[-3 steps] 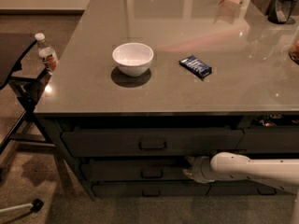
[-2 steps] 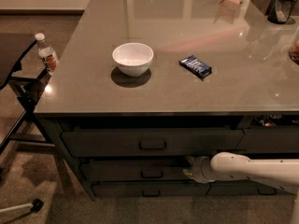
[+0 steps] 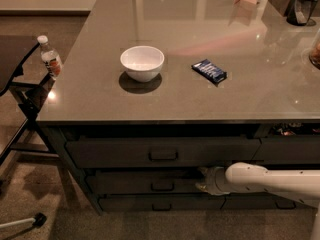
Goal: Open middle drawer
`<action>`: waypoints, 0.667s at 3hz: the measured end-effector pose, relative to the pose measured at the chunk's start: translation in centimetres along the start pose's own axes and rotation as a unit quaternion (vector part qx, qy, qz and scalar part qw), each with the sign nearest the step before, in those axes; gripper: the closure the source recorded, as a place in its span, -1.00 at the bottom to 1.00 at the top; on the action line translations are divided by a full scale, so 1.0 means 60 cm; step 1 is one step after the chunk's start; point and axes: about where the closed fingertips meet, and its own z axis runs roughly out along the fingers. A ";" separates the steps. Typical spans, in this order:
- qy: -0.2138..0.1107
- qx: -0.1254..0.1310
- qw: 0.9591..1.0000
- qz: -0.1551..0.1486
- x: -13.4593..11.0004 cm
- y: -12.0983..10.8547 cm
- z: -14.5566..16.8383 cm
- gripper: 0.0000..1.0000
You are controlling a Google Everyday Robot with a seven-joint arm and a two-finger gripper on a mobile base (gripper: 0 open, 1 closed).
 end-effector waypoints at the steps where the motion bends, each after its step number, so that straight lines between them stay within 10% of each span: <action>1: 0.000 0.000 1.000 0.000 0.000 0.000 0.000 -0.85; 2: 0.015 -0.015 1.000 0.018 0.062 0.051 -0.008 -1.00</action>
Offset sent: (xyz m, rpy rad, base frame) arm -0.0849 -0.0875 -0.0566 -0.0398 0.1204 -0.0799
